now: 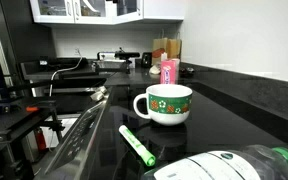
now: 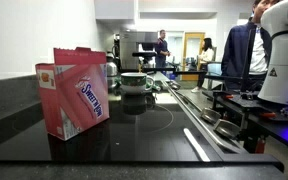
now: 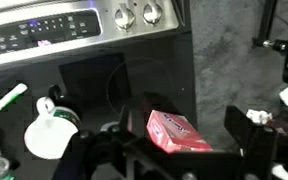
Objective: Put the green marker inside the white and green mug
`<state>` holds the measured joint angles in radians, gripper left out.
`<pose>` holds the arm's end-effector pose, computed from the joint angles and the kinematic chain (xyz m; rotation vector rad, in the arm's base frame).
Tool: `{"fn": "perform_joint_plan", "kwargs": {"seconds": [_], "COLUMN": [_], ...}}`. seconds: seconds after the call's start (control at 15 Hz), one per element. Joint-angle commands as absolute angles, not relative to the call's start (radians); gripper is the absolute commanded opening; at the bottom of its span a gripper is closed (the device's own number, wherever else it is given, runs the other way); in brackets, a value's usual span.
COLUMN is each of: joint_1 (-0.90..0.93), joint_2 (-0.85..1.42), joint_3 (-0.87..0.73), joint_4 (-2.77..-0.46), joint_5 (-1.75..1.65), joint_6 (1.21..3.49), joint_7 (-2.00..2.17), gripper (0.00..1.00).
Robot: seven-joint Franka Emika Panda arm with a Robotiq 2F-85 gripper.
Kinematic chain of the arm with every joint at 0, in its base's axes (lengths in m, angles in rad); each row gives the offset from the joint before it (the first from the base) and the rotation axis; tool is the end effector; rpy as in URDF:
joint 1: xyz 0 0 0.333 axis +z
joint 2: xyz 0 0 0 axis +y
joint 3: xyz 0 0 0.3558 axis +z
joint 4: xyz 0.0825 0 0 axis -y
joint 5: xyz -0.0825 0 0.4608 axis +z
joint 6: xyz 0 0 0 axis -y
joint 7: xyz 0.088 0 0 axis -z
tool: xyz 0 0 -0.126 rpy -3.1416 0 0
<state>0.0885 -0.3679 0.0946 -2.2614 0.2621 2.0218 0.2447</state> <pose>0.5041 0.1161 0.5140 -2.8984 0.2401 -0.1185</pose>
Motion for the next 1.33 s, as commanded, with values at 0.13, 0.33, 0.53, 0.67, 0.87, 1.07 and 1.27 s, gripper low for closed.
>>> {"fn": "perform_joint_plan", "kwargs": {"seconds": [0.13,0.33,0.53,0.67,0.87,1.07,1.27], "joint_1": [0.081,0.081,0.081,0.037,-0.021,-0.086,-0.134], "joint_2": [-0.368,-0.368,-0.368,-0.353,-0.299,-0.224,-0.147], "joint_3": [0.101,0.101,0.101,0.120,0.093,0.058,0.014], "joint_4": [-2.258,-2.258,-2.258,-2.262,-2.263,-2.264,-2.266], "joint_5": [0.264,0.264,0.264,0.221,0.180,0.152,0.126], "joint_6": [2.019,2.019,2.019,2.061,2.123,2.196,2.264], "joint_7": [0.243,0.243,0.243,0.390,0.481,0.562,0.653], "gripper": [1.00,1.00,1.00,1.00,1.00,1.00,1.00]}}
